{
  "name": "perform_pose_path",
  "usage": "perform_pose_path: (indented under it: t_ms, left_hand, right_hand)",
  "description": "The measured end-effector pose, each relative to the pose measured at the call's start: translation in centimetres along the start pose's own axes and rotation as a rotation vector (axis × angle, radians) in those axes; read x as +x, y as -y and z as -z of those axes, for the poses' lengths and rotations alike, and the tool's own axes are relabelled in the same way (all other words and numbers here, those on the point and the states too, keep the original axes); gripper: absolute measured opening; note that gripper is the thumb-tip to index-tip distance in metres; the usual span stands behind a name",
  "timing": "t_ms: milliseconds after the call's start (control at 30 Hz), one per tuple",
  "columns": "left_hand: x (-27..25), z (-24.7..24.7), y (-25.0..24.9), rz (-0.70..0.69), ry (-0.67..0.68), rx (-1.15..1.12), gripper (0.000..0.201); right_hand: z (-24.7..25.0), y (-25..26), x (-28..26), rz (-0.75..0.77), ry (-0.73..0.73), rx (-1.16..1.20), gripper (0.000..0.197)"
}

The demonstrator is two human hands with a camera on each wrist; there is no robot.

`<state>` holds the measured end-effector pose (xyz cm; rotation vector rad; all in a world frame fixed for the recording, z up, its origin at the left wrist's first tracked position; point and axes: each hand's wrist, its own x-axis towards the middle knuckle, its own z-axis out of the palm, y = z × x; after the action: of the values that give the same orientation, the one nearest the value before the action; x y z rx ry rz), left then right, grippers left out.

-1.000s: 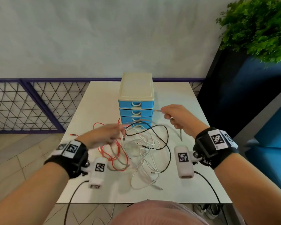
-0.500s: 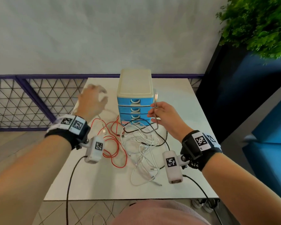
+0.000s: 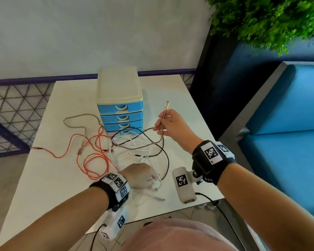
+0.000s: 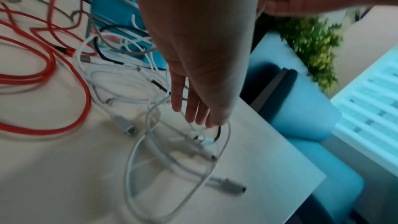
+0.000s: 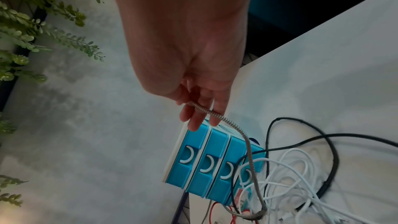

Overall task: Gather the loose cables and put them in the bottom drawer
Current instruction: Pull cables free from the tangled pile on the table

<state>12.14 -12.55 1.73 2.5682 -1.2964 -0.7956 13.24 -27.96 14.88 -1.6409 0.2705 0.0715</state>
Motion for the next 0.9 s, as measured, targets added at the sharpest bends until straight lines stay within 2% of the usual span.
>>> perform_pose_path:
  t_ms: [100, 200, 333, 433, 533, 600, 667, 767, 900]
  left_hand:
    - [1.2, -1.5, 0.1, -0.037, -0.045, 0.095, 0.018]
    - [2.3, -2.6, 0.2, -0.034, -0.128, 0.177, 0.027]
    - [3.2, -2.2, -0.3, 0.009, -0.142, 0.211, 0.024]
    - [3.2, 0.3, -0.4, 0.071, -0.157, 0.117, 0.017]
    - [2.0, 4.9, 0.0, 0.096, -0.181, -0.067, 0.015]
    - [0.6, 8.4, 0.1, 0.061, -0.23, -0.2, 0.015]
    - [-1.0, 12.0, 0.1, 0.044, -0.314, -0.208, 0.014]
    - [-3.6, 16.6, 0.4, 0.105, -0.482, -0.284, 0.008]
    - [-6.3, 20.4, 1.7, 0.161, -0.74, -0.505, 0.004]
  right_hand:
    - [0.2, -0.3, -0.4, -0.012, 0.003, -0.058, 0.02]
    - [0.4, -0.3, -0.8, -0.018, 0.015, -0.103, 0.02]
    - [0.8, -0.5, -0.8, -0.009, 0.015, -0.185, 0.02]
    - [1.2, -0.4, -0.7, 0.047, -0.002, -0.305, 0.014]
    - [1.3, -0.3, -0.3, 0.172, 0.023, -0.518, 0.026]
    - [0.9, -0.4, 0.3, 0.206, 0.041, -0.553, 0.026]
    - [0.3, -0.6, 1.1, 0.202, 0.075, -0.522, 0.027]
    - [-1.2, -0.3, 2.1, 0.207, 0.11, -0.433, 0.029]
    - [-3.4, 1.7, 1.9, 0.26, 0.189, -0.103, 0.031]
